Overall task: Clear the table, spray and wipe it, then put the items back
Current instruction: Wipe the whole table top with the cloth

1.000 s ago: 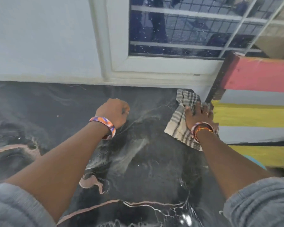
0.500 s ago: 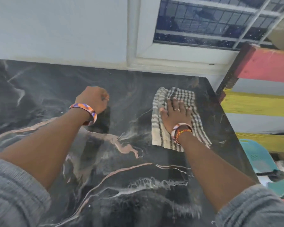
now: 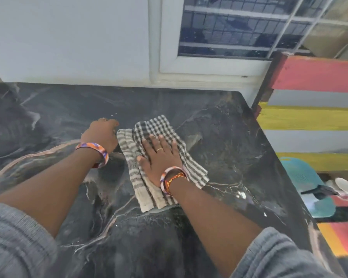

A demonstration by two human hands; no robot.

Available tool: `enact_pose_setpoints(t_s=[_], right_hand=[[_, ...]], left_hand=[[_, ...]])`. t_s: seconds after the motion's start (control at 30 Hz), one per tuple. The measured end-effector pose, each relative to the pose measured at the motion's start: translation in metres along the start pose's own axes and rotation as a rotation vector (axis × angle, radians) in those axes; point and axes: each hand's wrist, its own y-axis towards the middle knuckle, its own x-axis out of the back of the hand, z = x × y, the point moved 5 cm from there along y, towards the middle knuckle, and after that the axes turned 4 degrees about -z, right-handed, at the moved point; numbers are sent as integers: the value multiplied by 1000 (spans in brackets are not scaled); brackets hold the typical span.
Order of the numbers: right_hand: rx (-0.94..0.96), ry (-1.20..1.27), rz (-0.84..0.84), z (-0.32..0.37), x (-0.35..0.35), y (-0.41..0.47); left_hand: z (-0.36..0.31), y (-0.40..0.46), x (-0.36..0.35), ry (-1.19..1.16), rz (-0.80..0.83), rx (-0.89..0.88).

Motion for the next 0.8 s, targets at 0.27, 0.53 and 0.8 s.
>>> enact_pose_setpoints(t_s=[0.27, 0.53, 0.8], right_hand=[[-471, 43, -113, -92, 8, -105], [-1032, 106, -156, -191, 15, -231], [-1236, 130, -231, -202, 11, -329]], left_hand=[[-116, -52, -12, 10, 38, -245], [-161, -124, -31, -34, 64, -437], [-150, -184, -25, -7, 75, -459]])
